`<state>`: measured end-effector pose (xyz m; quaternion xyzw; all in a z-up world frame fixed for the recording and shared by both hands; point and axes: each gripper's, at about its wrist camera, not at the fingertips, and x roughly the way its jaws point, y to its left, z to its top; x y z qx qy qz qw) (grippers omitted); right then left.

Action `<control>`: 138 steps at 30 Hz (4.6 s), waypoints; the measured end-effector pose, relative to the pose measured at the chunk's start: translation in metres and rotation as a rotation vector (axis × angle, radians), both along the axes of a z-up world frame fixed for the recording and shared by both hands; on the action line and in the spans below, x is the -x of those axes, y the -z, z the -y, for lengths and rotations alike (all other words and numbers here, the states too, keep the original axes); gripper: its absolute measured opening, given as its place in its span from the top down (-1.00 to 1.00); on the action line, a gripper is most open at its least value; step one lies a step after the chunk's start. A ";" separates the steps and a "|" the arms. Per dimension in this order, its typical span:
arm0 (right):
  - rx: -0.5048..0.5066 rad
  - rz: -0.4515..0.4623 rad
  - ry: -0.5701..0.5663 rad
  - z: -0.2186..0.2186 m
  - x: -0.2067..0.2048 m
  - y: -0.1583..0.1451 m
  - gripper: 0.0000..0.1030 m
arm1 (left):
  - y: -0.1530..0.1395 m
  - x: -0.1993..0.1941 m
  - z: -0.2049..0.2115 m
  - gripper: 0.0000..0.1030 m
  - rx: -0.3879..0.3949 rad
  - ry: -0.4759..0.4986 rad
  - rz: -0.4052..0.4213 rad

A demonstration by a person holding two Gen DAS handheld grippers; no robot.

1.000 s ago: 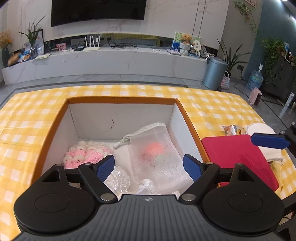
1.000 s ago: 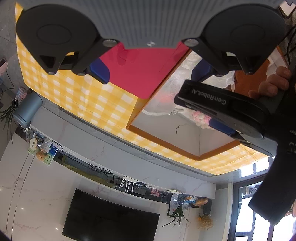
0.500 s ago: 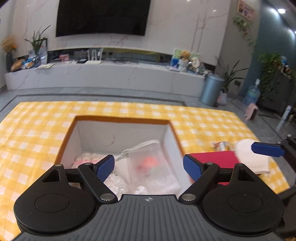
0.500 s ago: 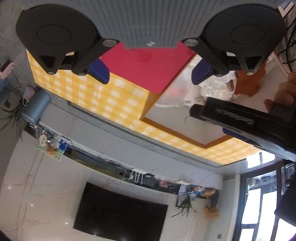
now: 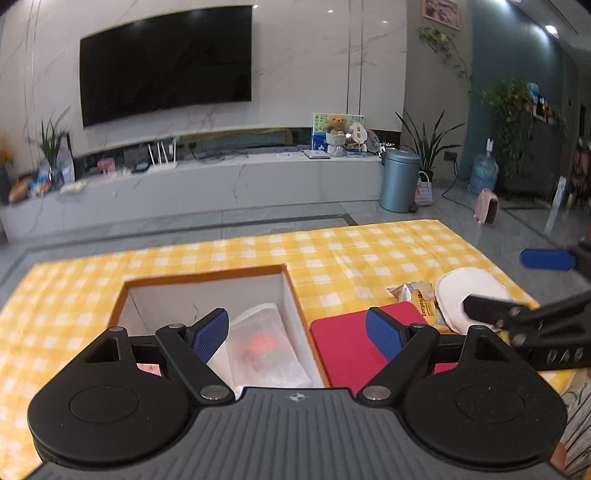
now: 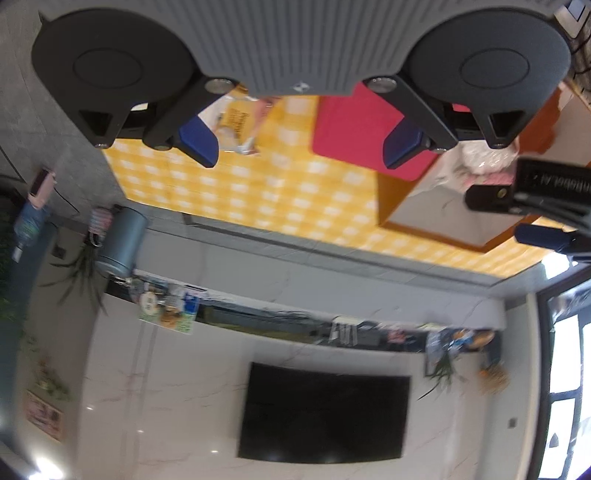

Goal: Organize soft objects
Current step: 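Move both tools back toward the remaining items on the mat, then grasp the round white cotton pad with the right gripper and lift it, then grasp the yellow-silver snack packet with the left gripper while the right holds the pad, then carry the white pad and snack packet over the open white box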

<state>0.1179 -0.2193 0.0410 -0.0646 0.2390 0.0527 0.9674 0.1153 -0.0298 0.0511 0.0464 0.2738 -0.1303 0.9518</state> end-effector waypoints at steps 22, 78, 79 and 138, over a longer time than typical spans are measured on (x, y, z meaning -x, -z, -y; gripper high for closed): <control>-0.306 -0.156 0.355 0.167 0.002 0.055 -0.86 | -0.011 0.024 0.123 -0.91 -0.127 0.153 -0.035; -0.660 -0.354 0.150 0.181 -0.083 0.127 0.90 | 0.078 -0.157 0.220 -0.91 -0.253 0.230 -0.383; -0.648 -0.333 0.144 0.181 -0.076 0.120 0.93 | 0.083 -0.162 0.223 -0.91 -0.257 0.227 -0.397; -0.616 0.057 0.063 0.156 0.015 0.015 0.95 | -0.035 -0.073 0.101 -0.16 0.181 0.210 -0.182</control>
